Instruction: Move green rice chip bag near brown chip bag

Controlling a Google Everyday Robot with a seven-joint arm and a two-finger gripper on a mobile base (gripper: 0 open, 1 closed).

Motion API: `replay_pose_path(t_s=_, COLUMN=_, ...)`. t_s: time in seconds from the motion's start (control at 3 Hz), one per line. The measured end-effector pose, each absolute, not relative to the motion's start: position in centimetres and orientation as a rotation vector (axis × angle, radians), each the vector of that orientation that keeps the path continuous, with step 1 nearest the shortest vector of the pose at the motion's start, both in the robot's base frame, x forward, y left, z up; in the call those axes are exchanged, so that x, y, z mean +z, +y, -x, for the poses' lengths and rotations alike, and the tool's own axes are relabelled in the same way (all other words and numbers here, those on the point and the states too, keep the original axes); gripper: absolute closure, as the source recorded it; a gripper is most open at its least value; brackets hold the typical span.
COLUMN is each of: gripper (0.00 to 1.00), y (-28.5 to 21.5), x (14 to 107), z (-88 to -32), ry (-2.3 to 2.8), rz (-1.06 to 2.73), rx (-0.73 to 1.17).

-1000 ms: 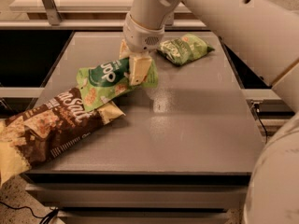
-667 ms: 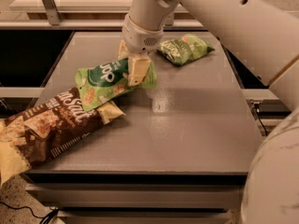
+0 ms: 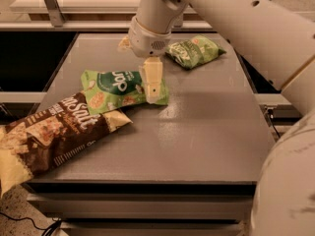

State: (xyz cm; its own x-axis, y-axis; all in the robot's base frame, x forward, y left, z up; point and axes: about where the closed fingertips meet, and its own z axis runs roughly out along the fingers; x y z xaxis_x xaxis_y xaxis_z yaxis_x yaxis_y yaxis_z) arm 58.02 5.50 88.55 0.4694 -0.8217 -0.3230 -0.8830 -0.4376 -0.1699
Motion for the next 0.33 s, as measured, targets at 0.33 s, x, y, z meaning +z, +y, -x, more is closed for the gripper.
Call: replay_pose_path(t_s=0.33, gripper=0.00, y=5.51, x=88.57, z=-57.98, ry=1.443, rz=2.410, rx=0.280)
